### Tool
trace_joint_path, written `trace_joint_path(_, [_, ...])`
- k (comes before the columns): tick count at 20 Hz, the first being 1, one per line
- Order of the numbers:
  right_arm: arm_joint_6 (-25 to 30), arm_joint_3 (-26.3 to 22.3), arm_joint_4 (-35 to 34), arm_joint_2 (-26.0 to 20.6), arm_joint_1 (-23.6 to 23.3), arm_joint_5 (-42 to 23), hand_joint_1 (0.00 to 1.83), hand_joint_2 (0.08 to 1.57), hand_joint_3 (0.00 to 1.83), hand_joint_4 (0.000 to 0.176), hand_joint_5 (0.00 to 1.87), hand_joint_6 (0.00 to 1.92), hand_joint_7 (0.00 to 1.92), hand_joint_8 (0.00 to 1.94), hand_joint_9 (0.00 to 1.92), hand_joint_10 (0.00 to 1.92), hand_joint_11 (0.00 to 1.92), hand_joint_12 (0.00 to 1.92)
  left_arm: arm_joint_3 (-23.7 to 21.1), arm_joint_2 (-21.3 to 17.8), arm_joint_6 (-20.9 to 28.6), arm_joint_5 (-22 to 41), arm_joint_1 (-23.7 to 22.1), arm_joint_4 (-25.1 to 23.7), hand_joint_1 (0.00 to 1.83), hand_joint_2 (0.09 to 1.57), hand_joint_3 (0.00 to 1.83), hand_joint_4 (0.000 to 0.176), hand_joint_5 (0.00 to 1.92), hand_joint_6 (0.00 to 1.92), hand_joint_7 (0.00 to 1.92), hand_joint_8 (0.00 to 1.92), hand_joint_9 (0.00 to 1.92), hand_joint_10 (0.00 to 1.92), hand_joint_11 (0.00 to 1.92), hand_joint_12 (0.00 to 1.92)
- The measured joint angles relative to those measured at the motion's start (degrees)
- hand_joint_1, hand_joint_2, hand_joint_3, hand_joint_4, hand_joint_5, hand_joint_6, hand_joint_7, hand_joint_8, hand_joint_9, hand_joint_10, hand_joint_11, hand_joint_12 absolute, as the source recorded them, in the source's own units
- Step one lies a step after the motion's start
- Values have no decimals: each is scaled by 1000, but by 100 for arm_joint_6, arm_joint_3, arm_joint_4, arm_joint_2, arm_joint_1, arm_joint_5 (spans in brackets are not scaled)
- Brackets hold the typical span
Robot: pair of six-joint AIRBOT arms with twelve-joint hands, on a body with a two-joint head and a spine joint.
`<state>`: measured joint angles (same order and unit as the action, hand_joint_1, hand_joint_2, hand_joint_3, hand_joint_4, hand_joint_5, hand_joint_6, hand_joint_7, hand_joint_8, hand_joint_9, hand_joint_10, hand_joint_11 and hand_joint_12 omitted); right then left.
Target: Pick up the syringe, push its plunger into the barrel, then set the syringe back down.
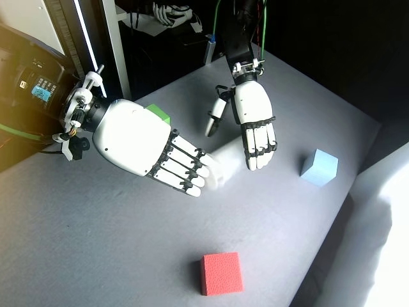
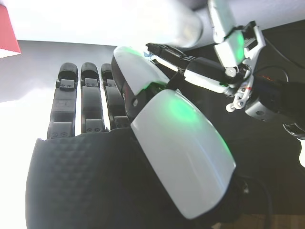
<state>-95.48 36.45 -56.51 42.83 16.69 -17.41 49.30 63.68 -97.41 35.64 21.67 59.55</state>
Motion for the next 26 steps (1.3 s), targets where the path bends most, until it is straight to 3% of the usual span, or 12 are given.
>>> trace_joint_path(6, [0, 0, 0, -35, 0, -4, 1149, 1543, 0, 0, 44, 4, 7, 2, 9, 3, 20, 20, -262, -385, -107, -190, -249, -140, 592, 740, 0, 0, 0, 0, 60, 4, 36, 5, 0, 235])
trace_joint_path(8, [7, 0, 0, -37, 0, 11, 1130, 1550, 2, 0, 17, 0, 0, 0, 0, 0, 2, 14, -162, -518, 98, -715, -509, -828, 558, 759, 5, 0, 0, 0, 30, 2, 5, 0, 0, 121])
trace_joint_path(9, [13, 0, 0, -44, 0, 17, 1133, 1549, 1, 0, 18, 2, 0, 0, 0, 0, 4, 14, -120, -564, 345, -892, -560, -1193, 559, 756, 1, 0, 0, 0, 33, 1, 14, 2, 0, 155])
trace_joint_path(11, [74, 0, -2, -48, 0, 20, 1138, 1545, 0, 0, 26, 5, 0, 0, 0, 0, 7, 16, 9, -671, 1408, -1440, -684, -2632, 571, 748, 0, 0, 0, 0, 33, 2, 11, 3, 0, 155])
trace_joint_path(12, [92, -22, -4, -55, 0, 17, 1140, 1545, 0, 0, 31, 7, 0, 0, 0, 0, 5, 16, 79, -726, 2389, -1646, -693, -3731, 579, 740, 0, 0, 0, 0, 29, 1, 7, 1, 0, 113])
trace_joint_path(13, [92, -48, -7, -57, 0, 13, 1139, 1542, 0, 0, 28, 5, 0, 0, 0, 0, 4, 16, 109, -743, 2771, -1716, -693, -4192, 561, 720, 1, 0, 11, 0, 61, 0, 43, 0, 0, 212])
trace_joint_path(14, [92, -96, -4, -81, 0, 22, 1140, 1541, 0, 0, 35, 7, 0, 0, 0, 0, 8, 18, 186, -796, 3668, -1814, -693, -5219, 549, 731, 6, 0, 3, 0, 56, 0, 38, 0, 0, 199])
trace_joint_path(16, [96, -153, -2, -127, 0, 61, 1161, 1544, 0, 0, 10, 0, 0, 0, 0, 0, 0, 17, 348, -894, 5191, -1803, -704, -6913, 560, 754, 11, 0, 0, 0, 36, 0, 20, 1, 0, 149])
trace_joint_path(18, [96, -151, -7, -133, 0, 55, 1159, 1541, 0, 0, 8, 2, 0, 0, 0, 0, 0, 16, 455, -1027, 6564, -1722, -802, -8496, 556, 736, 0, 0, 22, 3, 81, 6, 72, 8, 0, 280])
trace_joint_path(20, [96, -153, -4, -133, 0, 33, 1175, 1529, 0, 0, 25, 5, 0, 0, 0, 0, 6, 20, 520, -1099, 7475, -1602, -938, -9591, 567, 740, 1, 0, 29, 4, 88, 7, 79, 9, 0, 293])
trace_joint_path(22, [96, -153, -2, -160, 20, 24, 1187, 1529, 0, 0, 38, 7, 0, 0, 0, 0, 14, 25, 557, -1167, 8113, -1429, -1036, -10310, 557, 756, 6, 0, 0, 0, 55, 10, 38, 7, 0, 195])
trace_joint_path(26, [96, -151, -33, -179, 42, -120, 1168, 1534, 0, 0, 44, 2, 0, 0, 0, 0, 21, 37, 472, -1213, 8164, -1388, -922, -10253, 563, 756, 3, 0, 8, 0, 65, 1, 55, 3, 0, 275])
